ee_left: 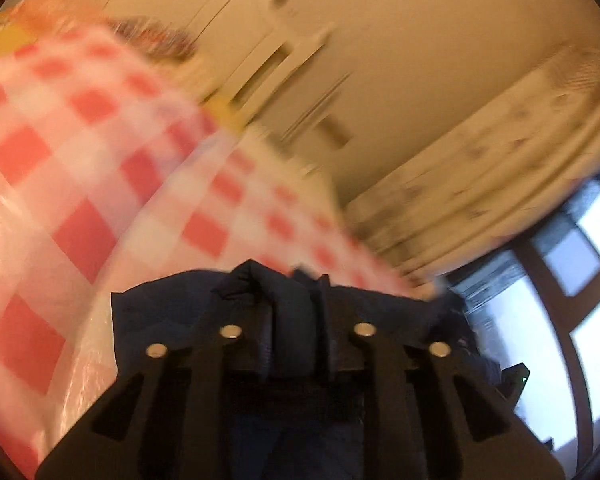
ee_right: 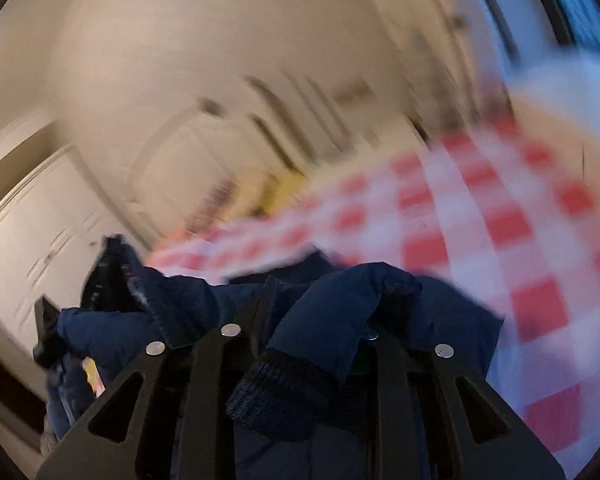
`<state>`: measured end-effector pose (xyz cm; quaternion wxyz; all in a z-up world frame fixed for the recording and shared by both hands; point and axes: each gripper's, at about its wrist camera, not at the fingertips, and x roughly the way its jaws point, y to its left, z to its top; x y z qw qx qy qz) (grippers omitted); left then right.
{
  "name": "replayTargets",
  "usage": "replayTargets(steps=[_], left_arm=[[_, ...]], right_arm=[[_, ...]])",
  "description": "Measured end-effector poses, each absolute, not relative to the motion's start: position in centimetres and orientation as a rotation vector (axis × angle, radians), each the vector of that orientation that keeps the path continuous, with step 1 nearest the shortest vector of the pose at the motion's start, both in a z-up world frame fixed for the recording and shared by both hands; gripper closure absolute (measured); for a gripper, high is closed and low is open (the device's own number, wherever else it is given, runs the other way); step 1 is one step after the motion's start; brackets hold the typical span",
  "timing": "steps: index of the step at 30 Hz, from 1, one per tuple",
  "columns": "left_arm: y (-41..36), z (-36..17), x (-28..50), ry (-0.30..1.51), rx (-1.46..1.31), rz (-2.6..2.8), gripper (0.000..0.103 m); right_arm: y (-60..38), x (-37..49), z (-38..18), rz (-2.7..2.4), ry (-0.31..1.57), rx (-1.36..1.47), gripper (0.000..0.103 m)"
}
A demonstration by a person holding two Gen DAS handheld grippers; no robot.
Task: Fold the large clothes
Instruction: 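Lift the held hem up off the bed with both tools, then carry the held hem over the jacket toward the folded collar with both tools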
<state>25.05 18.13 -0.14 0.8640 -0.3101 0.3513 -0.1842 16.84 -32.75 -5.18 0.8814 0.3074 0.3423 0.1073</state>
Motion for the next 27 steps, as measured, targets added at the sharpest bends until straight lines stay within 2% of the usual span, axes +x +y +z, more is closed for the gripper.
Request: replayTargets(steps=[1, 2, 3, 5, 6, 7, 9, 12, 16, 21, 23, 24, 25, 26, 27], left_arm=[[17.9, -1.8, 26.8, 0.8, -0.644, -0.357, 0.061], [18.0, -3.0, 27.6, 0.826, -0.66, -0.345, 0.043], [18.6, -3.8, 27.7, 0.834, -0.684, -0.337, 0.037], [21.4, -5.0, 27.5, 0.786, -0.823, -0.347, 0.026], [22.4, -5.2, 27.3, 0.762, -0.863, -0.353, 0.023], [24.0, -5.1, 26.8, 0.72, -0.904, -0.336, 0.02], [26.2, -4.5, 26.2, 0.663, -0.904, -0.287, 0.019], [26.4, -3.0, 26.0, 0.68, -0.751, -0.287, 0.019], [21.9, -2.5, 27.0, 0.784, -0.474, -0.368, 0.019], [17.5, -4.8, 29.3, 0.903, -0.355, -0.441, 0.019], [16.2, -5.6, 30.2, 0.939, -0.311, -0.444, 0.023], [15.7, -5.8, 30.5, 0.943, -0.29, -0.439, 0.029], [15.1, -5.9, 30.6, 0.948, -0.256, -0.441, 0.048], [14.7, -5.9, 30.5, 0.947, -0.22, -0.443, 0.083], [14.5, -5.6, 30.2, 0.934, -0.196, -0.447, 0.093]], right_arm=[[-33.4, 17.8, -7.2, 0.224, 0.763, 0.708, 0.066], [-34.1, 18.0, -8.4, 0.235, 0.781, 0.761, 0.058], [-35.0, 17.9, -9.2, 0.273, 0.764, 0.84, 0.052], [-36.4, 16.7, -8.9, 0.353, 0.676, 0.93, 0.009], [-37.4, 15.6, -8.0, 0.376, 0.6, 0.942, 0.004], [-37.9, 15.0, -7.3, 0.38, 0.574, 0.926, 0.004], [-38.4, 14.2, -5.5, 0.34, 0.557, 0.803, 0.004], [-38.0, 15.0, -4.4, 0.243, 0.636, 0.603, 0.004], [-36.1, 17.4, -5.6, 0.198, 0.757, 0.423, 0.004], [-33.7, 20.4, -7.8, 0.214, 0.848, 0.273, 0.005], [-33.0, 21.3, -8.1, 0.219, 0.866, 0.225, 0.01], [-32.9, 21.6, -8.3, 0.225, 0.874, 0.214, 0.014], [-32.7, 21.9, -8.4, 0.246, 0.883, 0.205, 0.027], [-32.6, 21.9, -8.4, 0.259, 0.884, 0.197, 0.039], [-32.4, 21.4, -8.0, 0.264, 0.855, 0.178, 0.05]])
